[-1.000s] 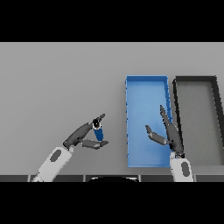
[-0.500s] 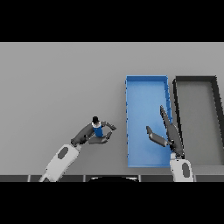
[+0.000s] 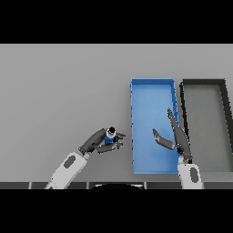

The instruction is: Pick up the blue pipe and place it into the blue bin.

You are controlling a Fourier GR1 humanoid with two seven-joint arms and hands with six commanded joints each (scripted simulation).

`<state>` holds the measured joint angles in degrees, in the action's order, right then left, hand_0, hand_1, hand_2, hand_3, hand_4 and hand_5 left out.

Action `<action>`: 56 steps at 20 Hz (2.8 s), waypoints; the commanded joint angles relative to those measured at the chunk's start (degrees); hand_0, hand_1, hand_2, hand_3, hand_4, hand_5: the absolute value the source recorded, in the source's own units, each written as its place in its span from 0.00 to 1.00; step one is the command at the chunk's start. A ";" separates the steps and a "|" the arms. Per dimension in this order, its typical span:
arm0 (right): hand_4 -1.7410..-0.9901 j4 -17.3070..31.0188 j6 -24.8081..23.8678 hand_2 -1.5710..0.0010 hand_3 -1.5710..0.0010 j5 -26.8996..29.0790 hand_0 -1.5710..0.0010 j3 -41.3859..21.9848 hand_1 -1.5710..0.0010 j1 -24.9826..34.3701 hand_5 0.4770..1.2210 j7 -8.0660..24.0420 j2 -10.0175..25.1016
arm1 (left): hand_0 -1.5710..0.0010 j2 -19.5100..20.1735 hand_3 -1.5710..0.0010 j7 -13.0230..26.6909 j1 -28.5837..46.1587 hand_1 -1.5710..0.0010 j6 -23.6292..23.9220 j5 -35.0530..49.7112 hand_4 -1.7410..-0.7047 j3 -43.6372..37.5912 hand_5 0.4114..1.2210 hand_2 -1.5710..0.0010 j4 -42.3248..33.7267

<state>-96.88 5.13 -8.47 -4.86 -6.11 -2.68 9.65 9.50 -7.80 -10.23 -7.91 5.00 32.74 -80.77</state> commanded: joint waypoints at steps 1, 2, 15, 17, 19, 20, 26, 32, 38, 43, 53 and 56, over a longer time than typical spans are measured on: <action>0.62 0.13 0.05 1.00 1.00 -0.12 1.00 -0.55 1.00 -0.56 0.24 0.08 -0.65 | 0.07 0.27 0.09 -0.85 -0.05 0.06 -0.36 0.53 0.04 -0.08 0.96 0.05 -1.23; 0.62 0.60 0.08 1.00 1.00 -0.07 1.00 -0.49 1.00 -0.21 0.24 -0.20 -0.79 | 0.05 -0.31 0.08 -1.07 -0.87 0.05 -0.40 0.95 0.03 -0.15 0.97 0.04 -1.55; 0.63 -0.06 0.28 1.00 1.00 -1.32 1.00 -0.47 1.00 -1.27 0.28 -2.78 0.76 | 0.00 -0.91 0.08 7.32 -4.84 0.00 -0.64 2.99 0.01 1.53 1.00 0.00 -11.26; 0.63 0.02 0.43 1.00 1.00 -1.26 1.00 -0.36 1.00 -1.19 0.28 -2.79 1.02 | 0.00 -0.76 0.08 7.52 -4.72 0.00 -0.57 2.74 0.01 1.59 1.00 0.00 -11.24; 0.65 0.88 0.36 1.00 1.00 -1.15 1.00 0.04 1.00 -0.25 0.28 -2.18 1.22 | 0.00 -1.08 0.08 7.32 -4.47 0.00 -0.50 2.38 0.01 1.87 1.00 0.00 -11.01; 0.65 0.57 0.44 1.00 1.00 -1.07 1.00 0.10 1.00 -0.65 0.28 -2.42 1.41 | 0.00 -0.82 0.08 7.27 -4.15 0.00 -0.64 2.64 0.01 1.82 1.00 0.00 -11.37; 0.68 -4.23 9.35 1.00 1.00 10.77 1.00 1.23 1.00 -0.66 0.19 -5.23 3.15 | 0.00 -1.05 0.08 7.68 -4.73 0.00 -0.95 2.89 0.01 1.87 1.00 0.00 -11.68; 0.55 -13.73 20.11 1.00 1.00 28.92 1.00 -1.22 1.00 6.10 0.04 8.64 9.72 | 0.00 -0.81 0.08 7.04 -5.49 0.00 -1.43 2.61 0.01 1.73 1.00 0.00 -11.17; 0.54 -18.40 24.32 1.00 1.00 34.85 1.00 -6.47 1.00 16.48 0.02 16.68 13.76 | 0.00 -0.96 0.08 7.55 -5.70 0.00 -0.98 1.55 0.01 1.95 1.00 0.00 -10.76; 0.58 -16.90 25.80 1.00 1.00 34.11 1.00 -10.76 1.00 24.21 0.03 19.72 11.72 | 0.00 -0.18 0.08 6.50 -5.83 0.00 -2.27 2.42 0.01 1.59 1.00 0.00 -11.24; 0.71 -8.36 26.57 0.99 1.00 30.70 1.00 -17.70 1.00 34.99 0.03 24.66 4.85 | 0.00 -1.79 0.01 6.06 -6.61 0.00 -4.18 0.91 0.26 0.61 1.00 0.00 -8.91; 0.52 -7.04 27.88 0.80 0.84 31.08 0.83 -18.79 0.81 37.29 0.00 25.49 3.39 | 0.00 -0.91 0.24 7.39 -6.92 0.00 -3.54 -0.65 0.13 0.70 1.00 0.00 -9.70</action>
<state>-103.91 32.99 22.57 -23.65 31.19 22.94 13.03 8.60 -0.58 -17.17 -11.55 4.33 33.44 -90.47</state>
